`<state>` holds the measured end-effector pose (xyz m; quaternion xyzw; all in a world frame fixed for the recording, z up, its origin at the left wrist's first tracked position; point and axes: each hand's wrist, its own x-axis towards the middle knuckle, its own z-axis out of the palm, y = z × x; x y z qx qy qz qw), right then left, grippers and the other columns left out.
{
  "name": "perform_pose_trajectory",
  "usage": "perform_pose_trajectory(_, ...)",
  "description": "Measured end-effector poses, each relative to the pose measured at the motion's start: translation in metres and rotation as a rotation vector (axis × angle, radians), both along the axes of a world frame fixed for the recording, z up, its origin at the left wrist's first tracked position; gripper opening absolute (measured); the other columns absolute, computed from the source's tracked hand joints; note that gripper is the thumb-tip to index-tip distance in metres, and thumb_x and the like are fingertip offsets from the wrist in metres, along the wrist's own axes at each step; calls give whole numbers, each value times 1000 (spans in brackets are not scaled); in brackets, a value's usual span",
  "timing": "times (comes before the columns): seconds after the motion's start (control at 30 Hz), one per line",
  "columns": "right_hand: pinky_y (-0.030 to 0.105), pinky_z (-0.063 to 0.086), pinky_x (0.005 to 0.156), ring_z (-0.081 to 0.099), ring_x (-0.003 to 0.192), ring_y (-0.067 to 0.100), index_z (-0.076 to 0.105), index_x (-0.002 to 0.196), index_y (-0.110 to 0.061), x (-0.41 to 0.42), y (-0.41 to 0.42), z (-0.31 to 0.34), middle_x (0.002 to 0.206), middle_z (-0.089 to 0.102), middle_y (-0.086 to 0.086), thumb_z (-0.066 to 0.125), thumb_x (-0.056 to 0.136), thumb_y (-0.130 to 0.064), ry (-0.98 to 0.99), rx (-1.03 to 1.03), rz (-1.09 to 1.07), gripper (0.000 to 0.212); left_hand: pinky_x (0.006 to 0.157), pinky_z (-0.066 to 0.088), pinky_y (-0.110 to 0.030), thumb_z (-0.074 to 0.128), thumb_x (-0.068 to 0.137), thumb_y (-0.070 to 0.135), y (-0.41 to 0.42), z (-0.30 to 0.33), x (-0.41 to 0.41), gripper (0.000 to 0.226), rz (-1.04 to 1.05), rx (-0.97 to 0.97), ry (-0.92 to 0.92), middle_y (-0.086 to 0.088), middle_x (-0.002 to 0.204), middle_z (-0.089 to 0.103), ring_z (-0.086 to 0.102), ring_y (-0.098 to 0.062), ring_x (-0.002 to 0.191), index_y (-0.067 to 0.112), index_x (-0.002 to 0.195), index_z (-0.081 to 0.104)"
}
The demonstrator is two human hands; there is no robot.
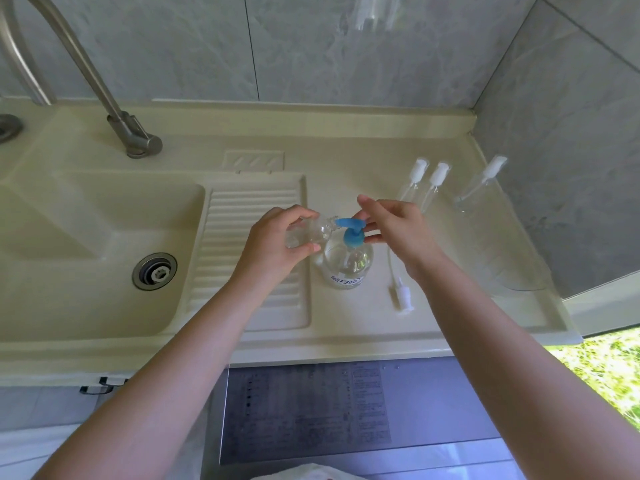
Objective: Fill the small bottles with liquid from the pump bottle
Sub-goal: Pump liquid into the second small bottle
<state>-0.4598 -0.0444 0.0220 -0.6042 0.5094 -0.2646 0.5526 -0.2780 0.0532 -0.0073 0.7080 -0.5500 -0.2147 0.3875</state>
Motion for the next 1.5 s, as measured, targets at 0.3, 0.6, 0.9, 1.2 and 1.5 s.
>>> perform_pose_trajectory(0.3,48,59,81,67,71,28,66,72,-12,27,-14,-3,72,68,2,55,92,-34,269,12,-74,31,87,32,1,83,73,18,-4,1,4,47,-46,18,39,4,110,62,57,2,104,31,115,67)
perform_pose_trajectory(0.6,48,58,83,67,75,31,67,82,0,34,-14,-1,82,69,15,54,89,-31,378,-20,-64,34,94,39,-9,84,73,19,-9,2,10,51,-104,57,106,9,114,63,58,1,108,38,117,67)
perform_pose_trajectory(0.9,33,45,68,55,71,29,59,64,-15,36,-19,-8,78,62,10,47,87,-25,435,-13,-46,28,87,38,-3,87,68,16,-16,0,15,51,-114,71,153,11,113,66,60,1,104,33,114,70)
perform_pose_trajectory(1.2,36,49,76,61,84,34,66,80,-8,37,-18,-19,91,69,15,38,94,-34,447,-76,-70,41,86,41,-5,91,61,17,-21,-3,17,48,-118,112,164,17,102,71,63,-6,100,31,103,71)
perform_pose_trajectory(1.5,40,51,83,58,79,32,63,74,-9,36,-22,-15,92,68,17,39,97,-32,436,-77,-30,41,85,38,-1,91,60,14,-20,2,17,48,-122,75,159,14,103,72,62,-1,97,27,102,72)
